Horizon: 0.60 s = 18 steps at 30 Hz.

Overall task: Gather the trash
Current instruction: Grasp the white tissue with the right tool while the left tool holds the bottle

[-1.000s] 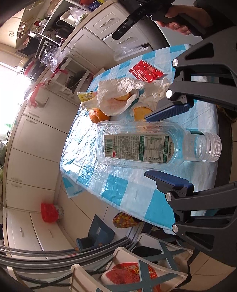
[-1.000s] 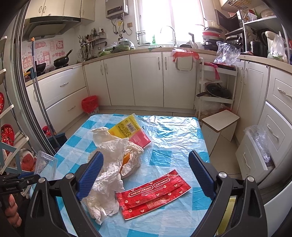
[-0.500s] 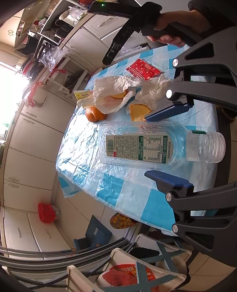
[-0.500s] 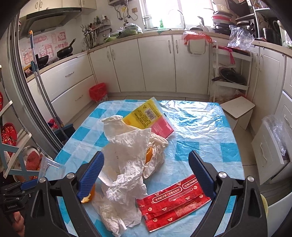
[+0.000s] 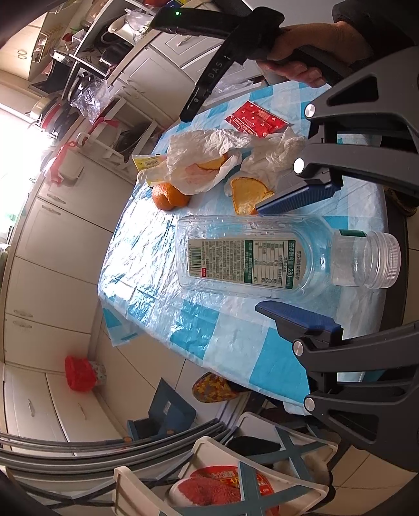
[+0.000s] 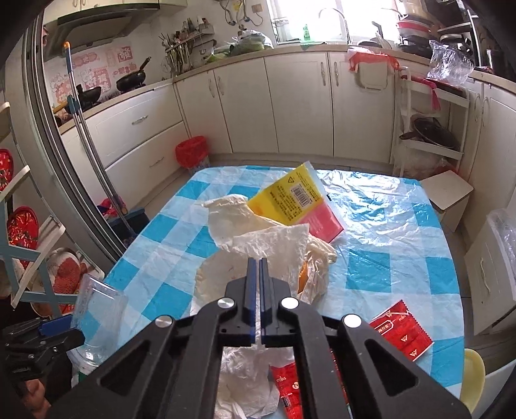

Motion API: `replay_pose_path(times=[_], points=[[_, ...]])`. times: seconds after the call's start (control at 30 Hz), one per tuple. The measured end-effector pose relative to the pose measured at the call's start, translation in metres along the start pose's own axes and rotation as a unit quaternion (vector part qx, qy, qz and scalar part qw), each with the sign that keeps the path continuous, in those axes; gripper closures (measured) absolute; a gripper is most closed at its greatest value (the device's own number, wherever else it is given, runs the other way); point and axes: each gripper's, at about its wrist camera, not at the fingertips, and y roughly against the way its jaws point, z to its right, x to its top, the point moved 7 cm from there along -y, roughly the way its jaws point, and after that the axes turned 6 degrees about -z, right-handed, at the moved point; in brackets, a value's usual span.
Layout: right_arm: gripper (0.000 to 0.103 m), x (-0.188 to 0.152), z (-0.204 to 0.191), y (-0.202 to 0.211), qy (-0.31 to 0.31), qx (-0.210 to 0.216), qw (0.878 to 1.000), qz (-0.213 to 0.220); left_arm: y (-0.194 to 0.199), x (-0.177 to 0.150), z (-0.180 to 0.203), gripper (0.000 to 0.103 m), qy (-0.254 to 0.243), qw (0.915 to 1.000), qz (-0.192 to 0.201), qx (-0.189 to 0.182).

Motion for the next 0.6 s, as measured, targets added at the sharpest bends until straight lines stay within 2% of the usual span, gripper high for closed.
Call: replay_pose_path(times=[0.1,0.13,0.17,0.2,0.33,0.4,0.43,0.47,0.5,0.6], points=[[0.101,0.0,0.01,-0.001,-0.012,-0.002,1.0,-0.01,0.0,-0.001,0.0,0.051,-0.001,1.0,-0.001,0.002],[0.094,-0.002,0.014,-0.007,-0.024,0.004,0.999,-0.025,0.0,-0.001,0.0,0.05,-0.001,1.0,-0.001,0.003],[0.057,-0.003,0.017,-0.012,-0.036,0.006,0.999,-0.034,0.0,-0.001,0.0,0.051,-0.001,1.0,-0.002,0.004],[0.032,-0.004,0.02,-0.016,-0.045,0.002,0.998,-0.032,0.0,-0.001,0.0,0.05,-0.002,1.0,-0.002,0.005],[0.038,-0.003,0.013,-0.033,-0.022,-0.012,0.999,-0.043,-0.001,-0.001,0.003,0.051,-0.006,0.9999,-0.004,0.007],[0.045,-0.007,0.013,-0.047,-0.017,-0.018,0.998,-0.06,-0.001,-0.002,0.003,0.051,-0.008,0.9999,-0.005,0.008],[0.062,-0.009,0.014,-0.051,-0.017,-0.017,0.997,-0.069,-0.001,-0.002,0.004,0.05,-0.009,0.9999,-0.005,0.008],[0.085,-0.011,0.015,-0.054,-0.02,-0.013,0.997,-0.075,0.0,-0.002,0.004,0.05,-0.009,0.9999,-0.005,0.008],[0.094,-0.011,0.016,-0.053,-0.023,-0.006,0.997,-0.072,0.0,-0.002,0.005,0.051,-0.009,0.9999,-0.004,0.008],[0.1,-0.004,0.014,-0.034,-0.019,0.007,0.999,-0.044,0.002,0.0,0.005,0.051,-0.008,0.9999,-0.001,0.007]])
